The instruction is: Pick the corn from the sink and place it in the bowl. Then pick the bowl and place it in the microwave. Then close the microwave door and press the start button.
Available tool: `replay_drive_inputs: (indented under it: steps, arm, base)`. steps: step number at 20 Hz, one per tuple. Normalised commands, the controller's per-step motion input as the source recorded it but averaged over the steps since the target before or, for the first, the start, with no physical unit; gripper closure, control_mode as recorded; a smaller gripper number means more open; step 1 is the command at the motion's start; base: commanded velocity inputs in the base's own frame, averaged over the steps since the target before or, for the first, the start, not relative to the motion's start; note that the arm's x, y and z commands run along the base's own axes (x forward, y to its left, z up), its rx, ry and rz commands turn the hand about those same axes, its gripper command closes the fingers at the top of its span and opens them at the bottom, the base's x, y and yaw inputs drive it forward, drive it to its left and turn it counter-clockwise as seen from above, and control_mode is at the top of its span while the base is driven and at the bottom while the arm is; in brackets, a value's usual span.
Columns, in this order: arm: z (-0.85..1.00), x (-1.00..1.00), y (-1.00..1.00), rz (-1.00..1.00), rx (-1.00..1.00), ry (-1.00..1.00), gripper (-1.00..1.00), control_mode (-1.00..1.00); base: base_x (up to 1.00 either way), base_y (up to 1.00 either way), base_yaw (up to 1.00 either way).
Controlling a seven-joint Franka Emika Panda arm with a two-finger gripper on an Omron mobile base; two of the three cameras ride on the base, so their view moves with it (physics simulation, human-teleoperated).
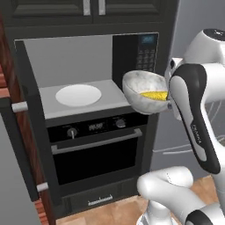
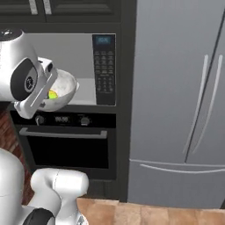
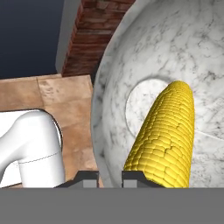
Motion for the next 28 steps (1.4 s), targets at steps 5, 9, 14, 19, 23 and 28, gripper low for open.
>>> replay_drive_inputs:
  steps: [5, 9, 14, 19, 23, 28]
  arm:
    - [0.00, 0.00, 0.00, 0.00, 0.00, 0.00, 1.00, 1.00]
    - [0.00, 0.00, 0.00, 0.00, 0.00, 0.00, 1.00, 1.00]
    - [0.00, 0.00, 0.00, 0.00, 0.00, 0.00, 1.00, 1.00]
    - [0.00, 0.00, 0.00, 0.00, 0.00, 0.00, 1.00, 1.00]
    - [-0.31, 0.21, 0.10, 0.05, -0.02, 0.00, 1.00, -1.00]
    - [-0.61, 0.93, 0.40, 0.18, -0.07, 0.00, 1.00, -1.00]
  base:
    - [0.35, 0.25, 0.09]
    - [0.16, 0.50, 0.03]
    - [0.00, 0.12, 0.00]
    - [0.00, -0.01, 0.00]
    - [0.01, 0.00, 0.00]
    - [0.00, 0.00, 0.00]
